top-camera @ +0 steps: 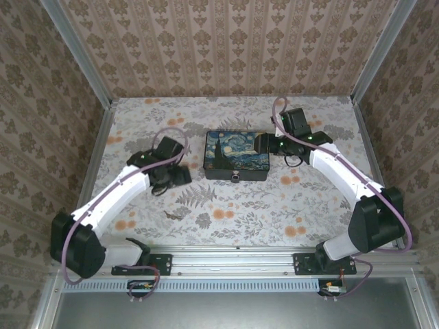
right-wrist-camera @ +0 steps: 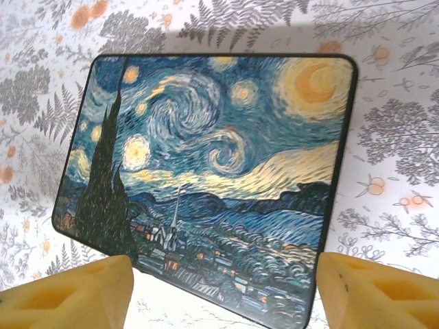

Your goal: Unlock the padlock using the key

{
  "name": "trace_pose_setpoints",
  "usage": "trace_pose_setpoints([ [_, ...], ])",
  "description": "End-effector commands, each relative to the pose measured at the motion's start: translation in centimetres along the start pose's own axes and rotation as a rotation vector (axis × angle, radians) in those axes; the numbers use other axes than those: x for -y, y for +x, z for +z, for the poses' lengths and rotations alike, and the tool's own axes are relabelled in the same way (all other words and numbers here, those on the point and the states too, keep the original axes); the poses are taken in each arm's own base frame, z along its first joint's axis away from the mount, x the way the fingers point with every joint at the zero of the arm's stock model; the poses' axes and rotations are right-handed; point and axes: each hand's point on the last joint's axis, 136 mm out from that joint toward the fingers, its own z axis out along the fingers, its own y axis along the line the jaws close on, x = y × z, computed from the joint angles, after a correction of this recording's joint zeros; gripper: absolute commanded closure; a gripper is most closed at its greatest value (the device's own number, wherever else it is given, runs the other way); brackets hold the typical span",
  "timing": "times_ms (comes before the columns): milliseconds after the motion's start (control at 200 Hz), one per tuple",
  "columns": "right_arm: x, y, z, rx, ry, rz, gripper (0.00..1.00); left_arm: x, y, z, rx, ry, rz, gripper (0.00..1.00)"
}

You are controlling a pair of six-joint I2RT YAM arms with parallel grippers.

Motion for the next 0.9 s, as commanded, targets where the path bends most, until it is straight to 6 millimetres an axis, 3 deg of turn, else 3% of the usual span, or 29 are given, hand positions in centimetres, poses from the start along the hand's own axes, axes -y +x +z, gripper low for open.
trace_pose_setpoints([
  [0,-1.6,1.5,0.2,-0.039,-0.043,-0.020,0.30,-6.0,5.8,-0.1,-0.134,-0.212,-0.187,0.34],
  [160,-3.5,1.7,0.6,-0.036,-0.089,-0.042,0.31,-7.2,7.6,1.8,-0.146,-0.238,-0.255,0.43],
  [520,-4.9,1.9,1.4,-0.060,-0.137,-0.058,0.31,-6.2,4.3,6.1,-0.094,-0.181,-0.303,0.63],
  [895,-5.4,2.1,1.9,-0.078,-0.143,-0.063,0.31,-6.8,5.7,8.3,-0.137,-0.215,-0.313,0.65],
])
